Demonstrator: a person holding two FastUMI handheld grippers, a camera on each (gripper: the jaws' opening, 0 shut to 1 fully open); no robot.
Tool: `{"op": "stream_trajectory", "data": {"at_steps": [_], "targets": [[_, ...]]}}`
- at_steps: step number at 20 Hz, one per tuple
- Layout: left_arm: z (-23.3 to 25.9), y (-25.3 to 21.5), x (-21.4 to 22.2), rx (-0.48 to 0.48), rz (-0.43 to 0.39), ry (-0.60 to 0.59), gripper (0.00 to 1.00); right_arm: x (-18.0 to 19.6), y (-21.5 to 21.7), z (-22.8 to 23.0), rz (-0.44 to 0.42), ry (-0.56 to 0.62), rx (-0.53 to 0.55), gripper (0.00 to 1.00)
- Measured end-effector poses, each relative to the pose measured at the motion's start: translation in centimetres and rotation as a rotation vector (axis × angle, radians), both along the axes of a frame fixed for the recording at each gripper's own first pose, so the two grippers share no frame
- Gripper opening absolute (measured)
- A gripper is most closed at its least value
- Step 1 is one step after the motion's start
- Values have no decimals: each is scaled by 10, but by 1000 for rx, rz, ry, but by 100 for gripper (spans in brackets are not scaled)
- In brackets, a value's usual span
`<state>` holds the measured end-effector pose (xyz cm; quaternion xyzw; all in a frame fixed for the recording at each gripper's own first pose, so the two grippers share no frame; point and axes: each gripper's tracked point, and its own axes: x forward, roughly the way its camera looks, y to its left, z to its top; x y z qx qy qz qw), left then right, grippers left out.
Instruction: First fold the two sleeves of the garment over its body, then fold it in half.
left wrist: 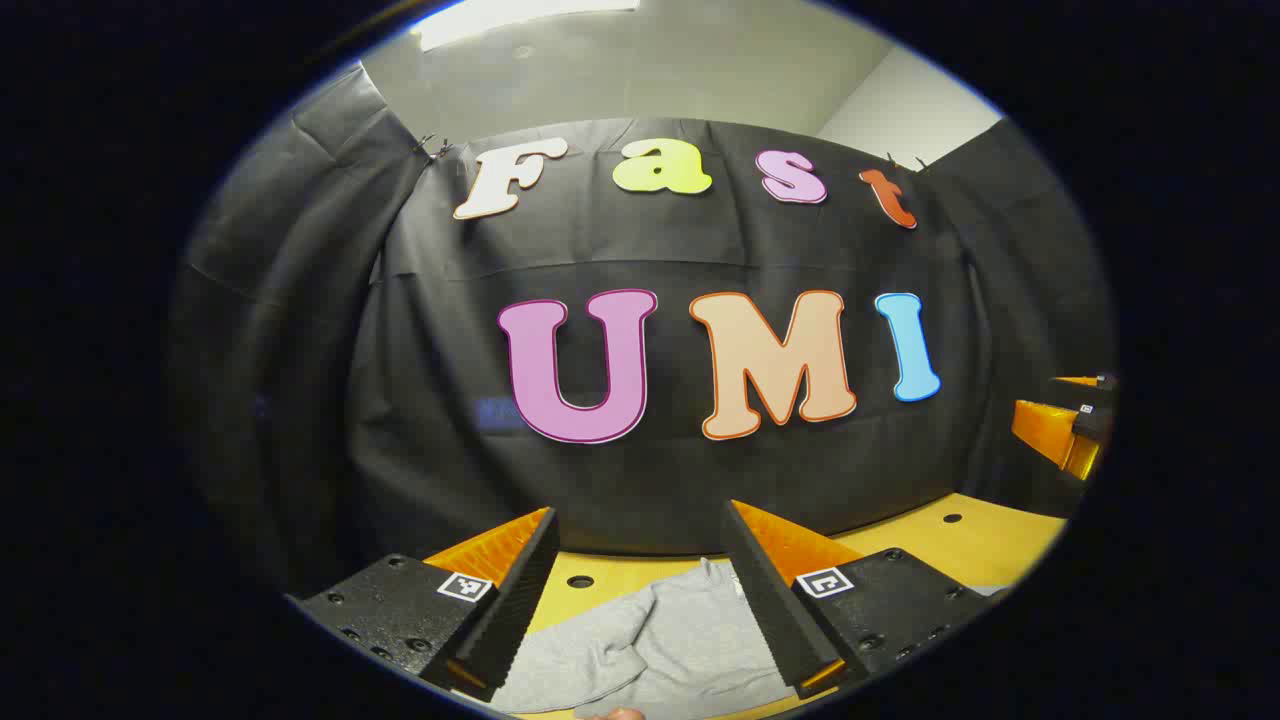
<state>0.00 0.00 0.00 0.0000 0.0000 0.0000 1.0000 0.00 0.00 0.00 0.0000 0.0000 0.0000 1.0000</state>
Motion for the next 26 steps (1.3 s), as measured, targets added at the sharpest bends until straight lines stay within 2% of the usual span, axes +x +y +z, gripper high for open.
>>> {"op": "stream_trajectory", "data": {"at_steps": [3, 4, 8, 10, 17, 18, 21, 24, 26], "targets": [[-4, 0, -4, -12, 7, 11, 97, -4, -4, 4, 10, -11, -14, 100], [-3, 0, -5, -15, 9, 11, 94, -5, -5, 5, 11, -9, -14, 100], [-4, 4, -11, -17, 21, 11, 97, -13, -7, 3, 9, 0, -7, 100], [-5, 5, -13, -19, 24, 17, 94, -15, -8, 2, 9, 3, -14, 100], [-11, 16, -18, -5, 51, 31, 94, -17, -9, -4, 4, 13, -10, 99], [-11, 15, -18, -1, 48, 30, 97, -18, -11, -4, -1, 16, -10, 99], [-7, 13, -15, 6, 38, 18, 94, -15, -26, -10, -31, 34, -18, 99], [-6, 12, -14, -2, 34, 14, 97, -13, -52, -17, -76, 56, -40, 99], [-6, 12, -13, -8, 28, 8, 94, -13, -76, -32, -120, 106, -44, 99]]}}
